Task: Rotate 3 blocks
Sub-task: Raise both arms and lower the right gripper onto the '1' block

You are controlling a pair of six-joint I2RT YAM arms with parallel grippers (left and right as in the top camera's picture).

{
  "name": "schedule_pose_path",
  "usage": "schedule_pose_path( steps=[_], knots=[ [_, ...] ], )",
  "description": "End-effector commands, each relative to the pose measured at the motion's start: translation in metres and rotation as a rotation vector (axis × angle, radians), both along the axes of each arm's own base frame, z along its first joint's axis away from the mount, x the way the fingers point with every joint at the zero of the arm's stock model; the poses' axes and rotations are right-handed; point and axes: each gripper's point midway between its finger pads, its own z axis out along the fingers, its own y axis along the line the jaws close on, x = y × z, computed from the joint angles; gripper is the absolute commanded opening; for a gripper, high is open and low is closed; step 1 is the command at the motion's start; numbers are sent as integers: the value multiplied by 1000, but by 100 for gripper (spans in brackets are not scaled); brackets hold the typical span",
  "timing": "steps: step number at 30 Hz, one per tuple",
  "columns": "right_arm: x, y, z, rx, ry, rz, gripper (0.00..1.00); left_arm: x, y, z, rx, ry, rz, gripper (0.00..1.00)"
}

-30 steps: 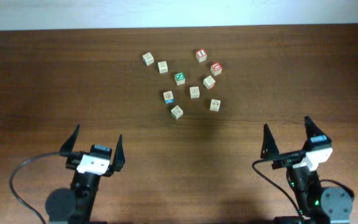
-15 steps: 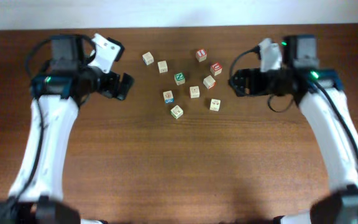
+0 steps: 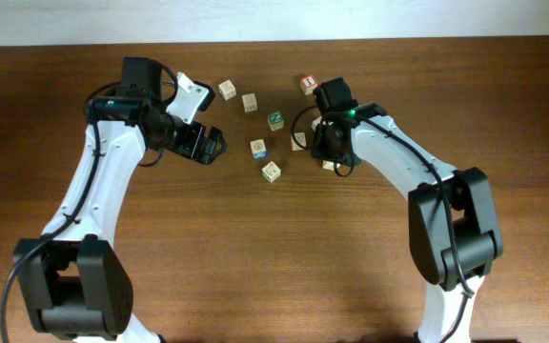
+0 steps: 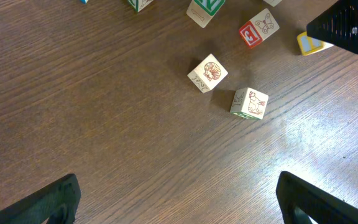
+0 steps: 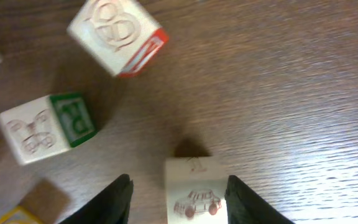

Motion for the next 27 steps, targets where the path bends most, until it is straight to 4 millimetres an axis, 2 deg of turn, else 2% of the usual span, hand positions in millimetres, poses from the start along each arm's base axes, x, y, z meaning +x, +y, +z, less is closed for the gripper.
schedule_pose_path(
  steps=[1, 5, 6, 8, 11, 13, 17, 19, 20, 23, 24, 25, 27],
  knots=[
    [2, -8, -15, -44, 18, -39, 45, 3, -3, 2, -19, 1, 3, 99],
    [-5, -9, -19, -50, 51, -36, 31, 3, -3, 2, -20, 0, 2, 99],
    [-10, -6, -20, -30, 78, -23, 31, 3, -3, 2, -20, 0, 2, 99],
    [-23, 0, -23, 1, 135, 6, 31, 3, -3, 2, -21, 0, 2, 99],
    [-40, 9, -24, 44, 208, 101, 41, 3, -3, 2, -27, 8, 18, 99],
    [-53, 17, -23, 86, 262, 181, 42, 3, -3, 2, -37, 21, 44, 99],
    [-77, 6, -24, 46, 358, 202, 46, 2, -3, 2, -50, 42, 79, 99],
    [-72, 8, -24, 43, 333, 263, 28, 1, -3, 1, -49, 46, 80, 99],
    [-71, 8, -24, 42, 328, 279, 27, 1, -3, 1, -49, 46, 80, 99],
    [-63, -9, -25, -69, 296, 287, 28, 1, -3, 1, -50, 46, 79, 99],
    [-61, -14, -25, -98, 289, 282, 33, 1, -3, 1, -49, 47, 80, 99],
    [-58, -15, -25, -107, 277, 279, 41, 1, -3, 1, -49, 49, 79, 99],
    [-51, -11, -26, -96, 244, 280, 41, 0, -3, 1, -49, 50, 79, 99]
  ],
)
